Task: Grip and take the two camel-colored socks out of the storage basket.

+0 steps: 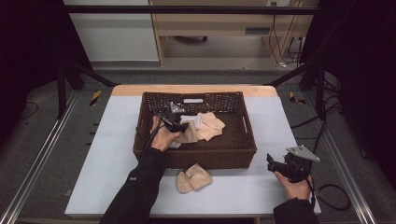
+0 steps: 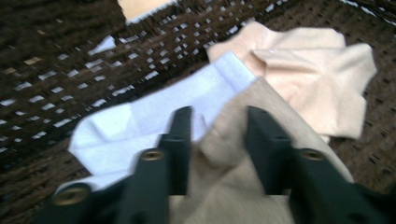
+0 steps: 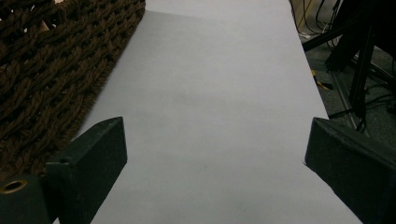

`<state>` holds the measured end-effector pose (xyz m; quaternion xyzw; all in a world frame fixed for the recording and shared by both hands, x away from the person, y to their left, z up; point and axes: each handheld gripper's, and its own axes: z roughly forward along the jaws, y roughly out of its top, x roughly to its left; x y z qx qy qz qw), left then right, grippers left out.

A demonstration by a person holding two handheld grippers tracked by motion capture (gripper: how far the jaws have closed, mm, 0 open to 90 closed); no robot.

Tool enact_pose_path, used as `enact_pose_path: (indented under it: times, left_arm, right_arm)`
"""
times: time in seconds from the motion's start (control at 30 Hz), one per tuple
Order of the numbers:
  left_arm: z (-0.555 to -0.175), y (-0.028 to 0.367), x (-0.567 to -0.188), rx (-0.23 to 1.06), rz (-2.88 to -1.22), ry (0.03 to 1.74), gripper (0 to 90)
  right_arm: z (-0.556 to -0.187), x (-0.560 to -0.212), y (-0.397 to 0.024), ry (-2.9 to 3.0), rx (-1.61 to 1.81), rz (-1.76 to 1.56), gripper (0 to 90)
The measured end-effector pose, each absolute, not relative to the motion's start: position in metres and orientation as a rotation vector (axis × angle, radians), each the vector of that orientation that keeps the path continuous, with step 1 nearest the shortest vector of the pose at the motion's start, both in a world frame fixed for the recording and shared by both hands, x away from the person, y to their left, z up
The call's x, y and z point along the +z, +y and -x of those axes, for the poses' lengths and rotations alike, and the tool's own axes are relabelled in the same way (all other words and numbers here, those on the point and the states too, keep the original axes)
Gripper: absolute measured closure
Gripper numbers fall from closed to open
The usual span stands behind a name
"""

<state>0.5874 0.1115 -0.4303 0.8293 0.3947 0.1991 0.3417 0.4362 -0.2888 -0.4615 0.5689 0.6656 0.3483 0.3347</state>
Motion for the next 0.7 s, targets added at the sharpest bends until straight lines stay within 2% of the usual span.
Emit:
enact_pose_path:
  times: [0.07,0.17,0.27,0.53,0.7]
  left_arm:
    - [-0.587,0.112,-0.431,0.490,-2.170,1.039,75.3]
    - [-0.585,0.112,-0.428,0.464,-2.161,1.030,81.8]
    - [-0.582,0.114,-0.426,0.468,-2.144,1.004,83.0]
    - [-0.570,0.124,-0.406,0.467,-1.908,0.924,83.4]
    - [-0.557,0.130,-0.383,0.519,-1.772,0.847,83.5]
  right_arm:
    - [-0.436,-0.462,-0.289,1.736,0.908,-1.484,5.8]
    - [-0.436,-0.461,-0.289,1.736,0.909,-1.483,5.9]
    - [-0.436,-0.461,-0.290,1.734,0.912,-1.486,5.9]
    - [-0.436,-0.461,-0.290,1.732,0.908,-1.486,5.8]
    - [-0.437,-0.461,-0.291,1.734,0.904,-1.484,5.8]
